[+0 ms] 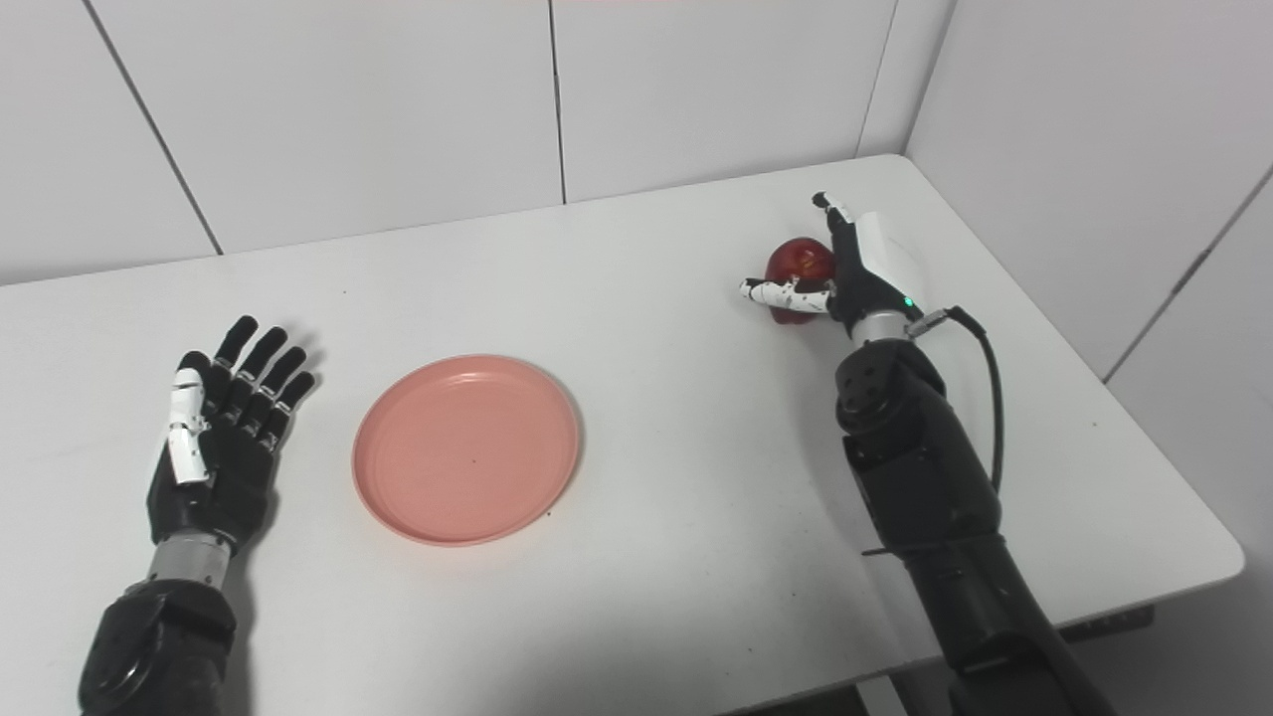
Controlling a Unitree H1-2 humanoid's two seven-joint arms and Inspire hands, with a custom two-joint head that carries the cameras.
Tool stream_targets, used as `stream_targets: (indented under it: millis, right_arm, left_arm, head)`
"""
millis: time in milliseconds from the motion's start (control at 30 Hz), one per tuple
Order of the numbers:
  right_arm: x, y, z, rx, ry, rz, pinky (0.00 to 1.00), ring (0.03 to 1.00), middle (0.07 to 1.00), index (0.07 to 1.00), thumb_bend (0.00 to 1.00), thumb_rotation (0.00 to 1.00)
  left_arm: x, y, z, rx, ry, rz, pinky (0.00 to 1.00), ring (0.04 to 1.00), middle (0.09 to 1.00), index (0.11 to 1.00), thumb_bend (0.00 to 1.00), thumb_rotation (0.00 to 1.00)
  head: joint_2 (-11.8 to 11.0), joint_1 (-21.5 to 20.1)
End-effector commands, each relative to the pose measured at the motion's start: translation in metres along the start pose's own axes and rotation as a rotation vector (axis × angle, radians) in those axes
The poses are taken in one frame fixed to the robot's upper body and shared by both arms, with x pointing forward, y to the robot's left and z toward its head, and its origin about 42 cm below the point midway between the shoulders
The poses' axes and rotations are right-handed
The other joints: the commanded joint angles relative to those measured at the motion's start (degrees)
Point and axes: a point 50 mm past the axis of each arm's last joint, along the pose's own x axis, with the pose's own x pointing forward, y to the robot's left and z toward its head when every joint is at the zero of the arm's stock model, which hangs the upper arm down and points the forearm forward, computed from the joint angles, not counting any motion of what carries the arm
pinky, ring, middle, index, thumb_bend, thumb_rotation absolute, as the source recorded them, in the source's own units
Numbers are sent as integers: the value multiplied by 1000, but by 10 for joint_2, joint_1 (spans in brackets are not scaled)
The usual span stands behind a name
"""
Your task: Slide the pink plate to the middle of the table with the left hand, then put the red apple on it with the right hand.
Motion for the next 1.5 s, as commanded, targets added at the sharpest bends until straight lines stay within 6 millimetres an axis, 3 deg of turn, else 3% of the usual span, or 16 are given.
stream_targets:
  millis: [0,100,267,467,700,900,1000,1033,1333,1467]
  right_arm:
    - [14,-25,22,14,-75,-105,657,774,818,843,965,322]
    - [17,-25,22,26,-70,-109,501,635,709,817,957,287]
    - [20,-24,20,10,-74,-114,551,675,730,788,952,253]
    - [23,-22,17,2,-63,-123,554,637,685,704,917,188]
    - [27,-21,14,-57,-57,-114,430,509,564,584,890,176]
    - [31,-17,11,-91,-24,-86,359,447,529,552,888,171]
    - [30,-16,10,-93,-28,-89,335,423,514,500,599,145]
    - [29,-16,10,-93,-31,-91,332,418,508,494,562,143]
    - [21,-23,18,-89,-99,-171,253,350,443,483,519,131]
    - [16,-28,24,-79,-129,-186,267,363,450,483,519,130]
  left_arm:
    - [-5,4,-11,-11,64,27,894,880,889,883,357,1000]
    - [-6,4,-11,-8,65,27,888,879,889,883,357,1000]
    - [-6,3,-11,-15,63,26,882,873,885,877,357,1000]
    - [-6,3,-11,-10,65,27,881,876,889,882,357,1000]
    - [-6,2,-11,-10,63,24,880,873,882,878,351,1000]
    - [-7,2,-11,-14,67,27,878,873,885,879,351,1000]
    - [-7,2,-10,-13,68,27,880,876,889,882,351,1000]
    - [-7,2,-10,-11,68,27,878,875,888,880,353,1000]
    - [-6,3,-12,-14,69,26,883,876,888,880,353,1000]
    - [-6,2,-12,-15,70,29,884,875,888,879,352,1000]
  head:
    - [1,0]
    - [1,1]
    - [2,2]
    - [2,1]
    - [2,2]
    - [2,2]
    - [0,1]
    - [0,1]
    - [-1,2]
    - [-2,2]
